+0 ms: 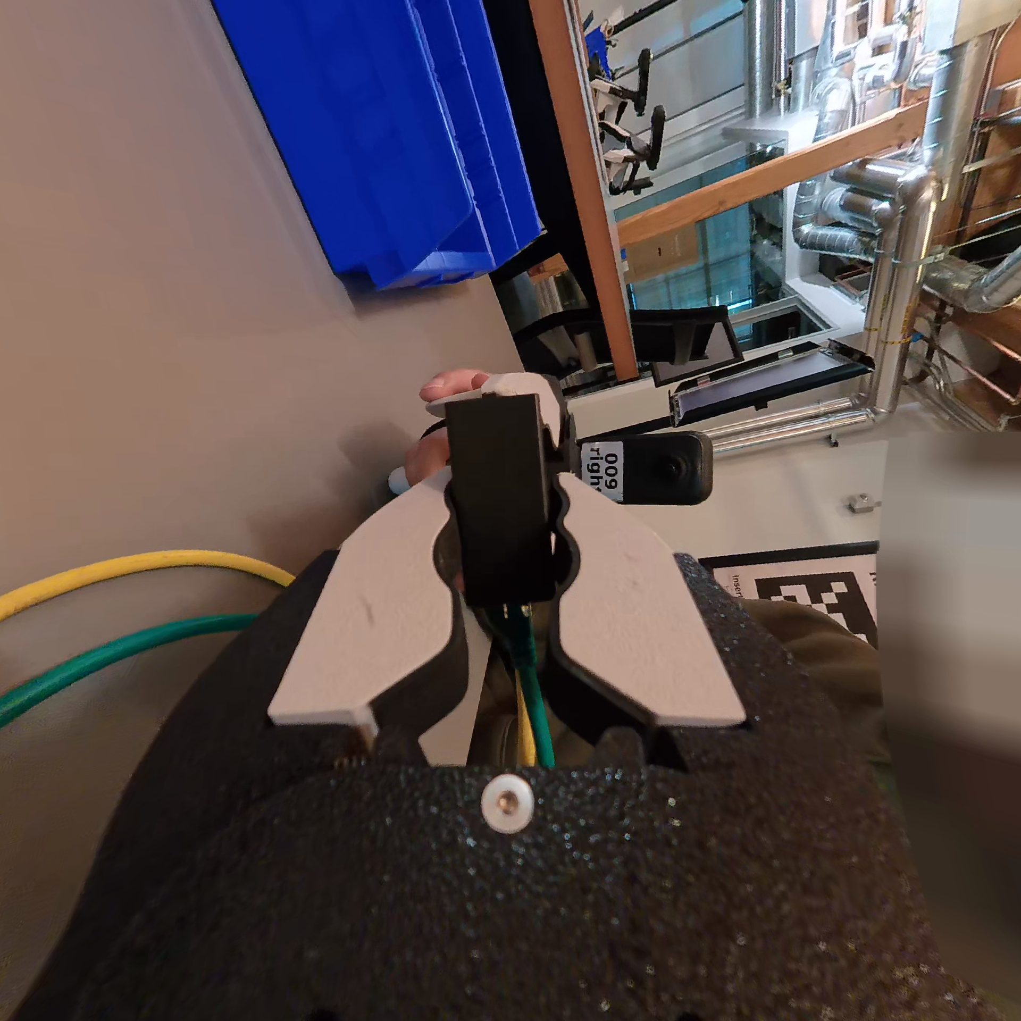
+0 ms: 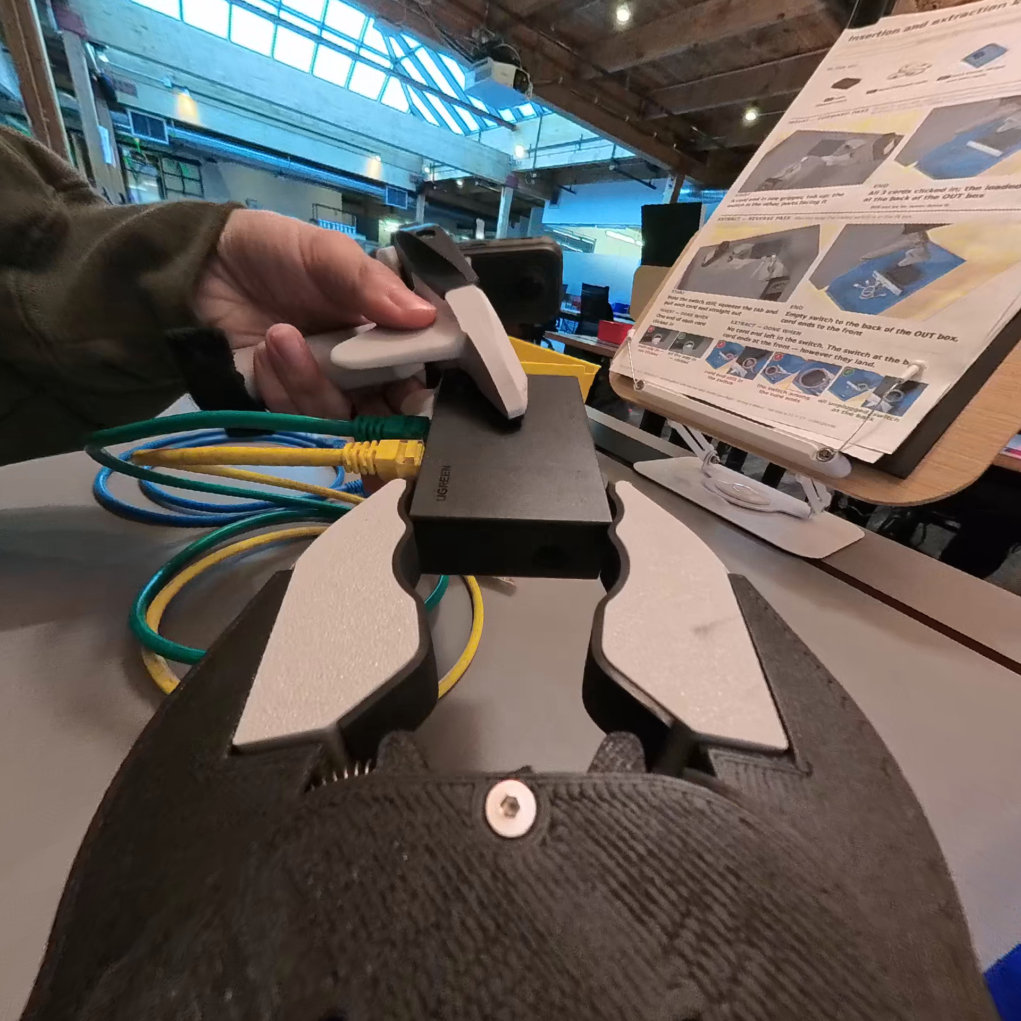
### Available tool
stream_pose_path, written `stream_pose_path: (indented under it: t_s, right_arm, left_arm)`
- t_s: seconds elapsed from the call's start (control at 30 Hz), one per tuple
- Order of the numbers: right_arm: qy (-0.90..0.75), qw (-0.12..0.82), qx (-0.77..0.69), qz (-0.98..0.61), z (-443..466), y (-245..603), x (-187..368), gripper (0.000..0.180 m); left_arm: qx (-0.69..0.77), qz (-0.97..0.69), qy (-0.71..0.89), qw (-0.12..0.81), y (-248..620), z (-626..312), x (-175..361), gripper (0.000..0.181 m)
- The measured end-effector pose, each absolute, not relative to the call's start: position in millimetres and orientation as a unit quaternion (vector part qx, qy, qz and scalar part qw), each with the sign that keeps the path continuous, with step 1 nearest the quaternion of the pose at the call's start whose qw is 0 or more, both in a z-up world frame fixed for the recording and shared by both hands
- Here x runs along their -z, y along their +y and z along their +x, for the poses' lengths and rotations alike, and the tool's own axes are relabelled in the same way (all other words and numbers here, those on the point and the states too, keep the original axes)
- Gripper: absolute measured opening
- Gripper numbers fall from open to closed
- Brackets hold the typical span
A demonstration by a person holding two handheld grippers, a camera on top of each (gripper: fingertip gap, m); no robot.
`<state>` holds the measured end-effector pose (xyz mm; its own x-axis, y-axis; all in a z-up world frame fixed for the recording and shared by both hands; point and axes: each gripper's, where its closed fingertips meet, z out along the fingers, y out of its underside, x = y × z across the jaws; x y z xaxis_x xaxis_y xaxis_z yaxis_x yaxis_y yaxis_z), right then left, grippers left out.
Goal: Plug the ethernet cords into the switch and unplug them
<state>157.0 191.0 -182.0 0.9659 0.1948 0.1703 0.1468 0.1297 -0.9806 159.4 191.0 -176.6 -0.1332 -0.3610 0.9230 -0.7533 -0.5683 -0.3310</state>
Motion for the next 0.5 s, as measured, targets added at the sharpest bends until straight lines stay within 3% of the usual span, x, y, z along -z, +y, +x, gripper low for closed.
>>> stream_pose_path:
  t_s: [0.37,0.5]
  right_arm:
    - [-0.115,0.733,-0.031,-0.67,158.7,191.9,183.9,0.065]
    - [-0.117,0.728,-0.034,-0.675,156.8,193.1,185.3,0.065]
  left_arm:
    - [-0.623,0.631,-0.429,0.171,191.2,162.3,177.7,0.029]
    - [-0.653,0.612,-0.413,0.171,191.0,166.4,174.1,0.038]
